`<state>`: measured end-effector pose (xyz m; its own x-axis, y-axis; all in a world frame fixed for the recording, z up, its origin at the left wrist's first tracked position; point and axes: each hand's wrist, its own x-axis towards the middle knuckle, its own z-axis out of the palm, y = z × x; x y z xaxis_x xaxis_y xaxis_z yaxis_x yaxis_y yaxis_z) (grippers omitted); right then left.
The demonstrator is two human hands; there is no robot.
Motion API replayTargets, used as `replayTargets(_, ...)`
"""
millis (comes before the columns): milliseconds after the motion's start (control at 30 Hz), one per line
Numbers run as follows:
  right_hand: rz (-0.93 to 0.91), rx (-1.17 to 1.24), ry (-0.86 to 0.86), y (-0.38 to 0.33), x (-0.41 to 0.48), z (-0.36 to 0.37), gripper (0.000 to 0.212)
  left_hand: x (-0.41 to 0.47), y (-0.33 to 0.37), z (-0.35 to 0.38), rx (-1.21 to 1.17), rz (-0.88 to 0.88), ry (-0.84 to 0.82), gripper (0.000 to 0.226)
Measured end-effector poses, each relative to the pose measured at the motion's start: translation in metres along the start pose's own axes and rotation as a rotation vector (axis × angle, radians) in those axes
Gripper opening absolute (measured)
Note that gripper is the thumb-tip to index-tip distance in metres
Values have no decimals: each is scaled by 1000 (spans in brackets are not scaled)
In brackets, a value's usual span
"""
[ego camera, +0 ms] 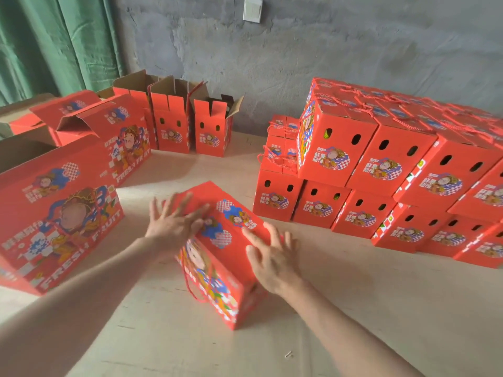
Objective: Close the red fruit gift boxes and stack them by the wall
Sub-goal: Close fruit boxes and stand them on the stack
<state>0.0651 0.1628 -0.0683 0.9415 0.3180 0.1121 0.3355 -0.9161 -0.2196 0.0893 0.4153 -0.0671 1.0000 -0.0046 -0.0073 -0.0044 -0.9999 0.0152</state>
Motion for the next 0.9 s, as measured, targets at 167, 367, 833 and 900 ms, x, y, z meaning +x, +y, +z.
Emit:
replayTargets(167, -164, -26, -232, -16, -11, -6, 67, 13, 23, -13, -265, -234, 106, 48)
replayTargets(367, -96, 21, -181, -41, -23, 0, 70, -11, 48, 11, -490, -94, 84, 61)
replayTargets(833, 719, 1227, -348, -31, -7, 16, 48, -34, 30, 0, -1620, -785, -182, 60)
replayTargets(900, 749, 1356, -338, -32, 5, 18, 55, -35, 31, -1, -1822, -743, -337, 63)
